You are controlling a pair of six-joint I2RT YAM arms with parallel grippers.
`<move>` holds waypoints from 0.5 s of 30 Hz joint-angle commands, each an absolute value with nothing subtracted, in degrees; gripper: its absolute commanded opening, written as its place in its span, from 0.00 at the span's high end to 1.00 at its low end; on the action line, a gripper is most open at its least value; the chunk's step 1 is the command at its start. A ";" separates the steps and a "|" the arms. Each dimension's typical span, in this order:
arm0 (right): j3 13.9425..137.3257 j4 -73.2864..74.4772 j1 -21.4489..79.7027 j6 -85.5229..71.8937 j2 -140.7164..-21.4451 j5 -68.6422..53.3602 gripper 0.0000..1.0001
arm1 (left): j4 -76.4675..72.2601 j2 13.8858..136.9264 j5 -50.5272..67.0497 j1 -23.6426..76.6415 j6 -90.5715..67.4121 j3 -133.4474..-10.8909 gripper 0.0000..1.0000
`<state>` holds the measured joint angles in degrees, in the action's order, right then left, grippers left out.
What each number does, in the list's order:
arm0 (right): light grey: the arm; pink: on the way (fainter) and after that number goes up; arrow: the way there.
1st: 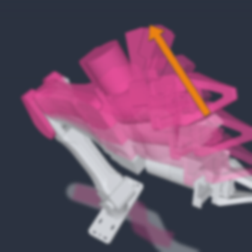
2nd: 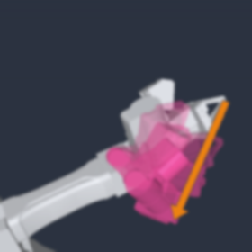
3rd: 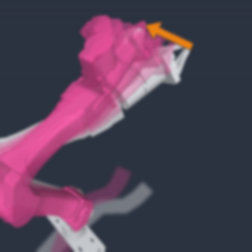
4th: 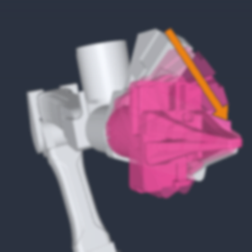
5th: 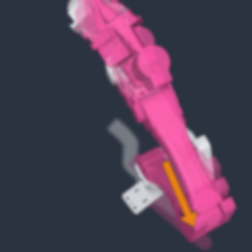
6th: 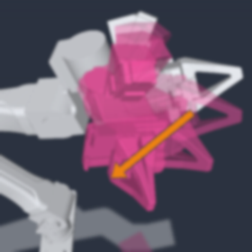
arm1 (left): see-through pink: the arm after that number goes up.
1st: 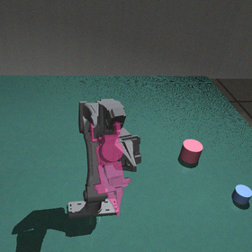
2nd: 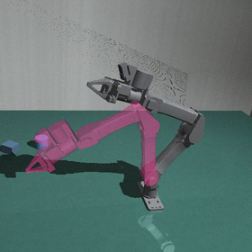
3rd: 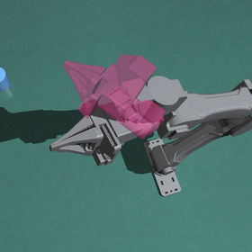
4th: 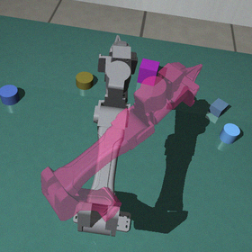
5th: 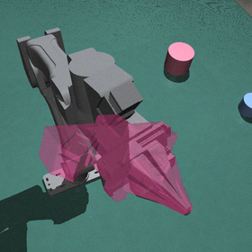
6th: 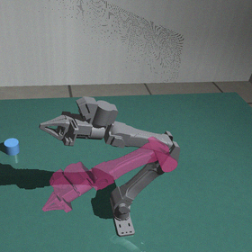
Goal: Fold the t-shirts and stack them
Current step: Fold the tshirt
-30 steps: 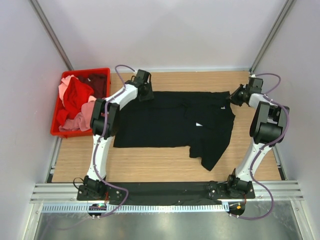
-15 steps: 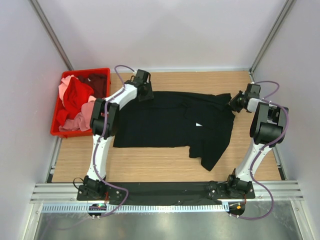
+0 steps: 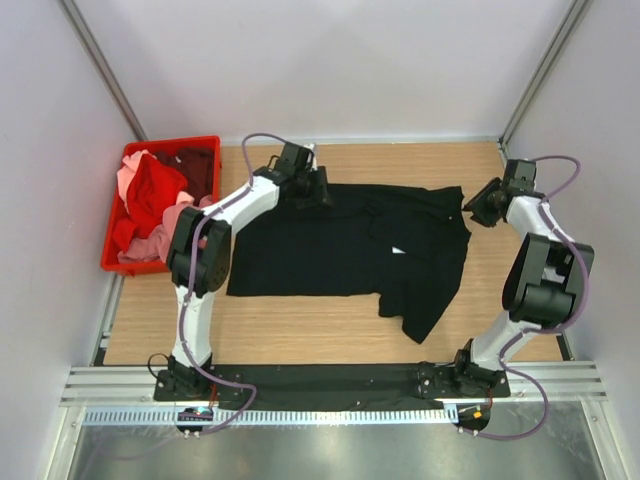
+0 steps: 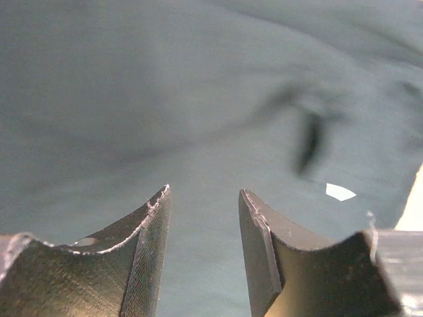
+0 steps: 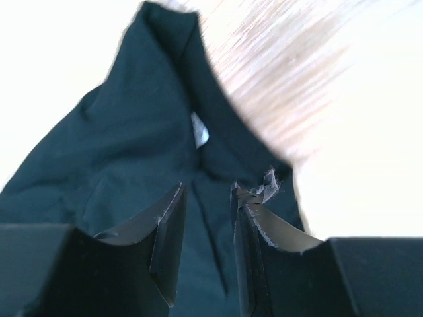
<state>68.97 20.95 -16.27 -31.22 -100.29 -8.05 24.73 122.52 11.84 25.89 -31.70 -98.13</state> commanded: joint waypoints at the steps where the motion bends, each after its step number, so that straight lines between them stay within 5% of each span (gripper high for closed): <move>1: 66.01 25.57 -14.94 -31.20 -93.44 -5.63 0.60 | 17.67 117.42 17.22 30.49 -33.40 -96.24 0.53; 15: 53.62 22.33 -2.82 -31.11 -88.86 -4.49 0.62 | 11.16 124.89 20.39 39.02 -33.84 -95.89 0.53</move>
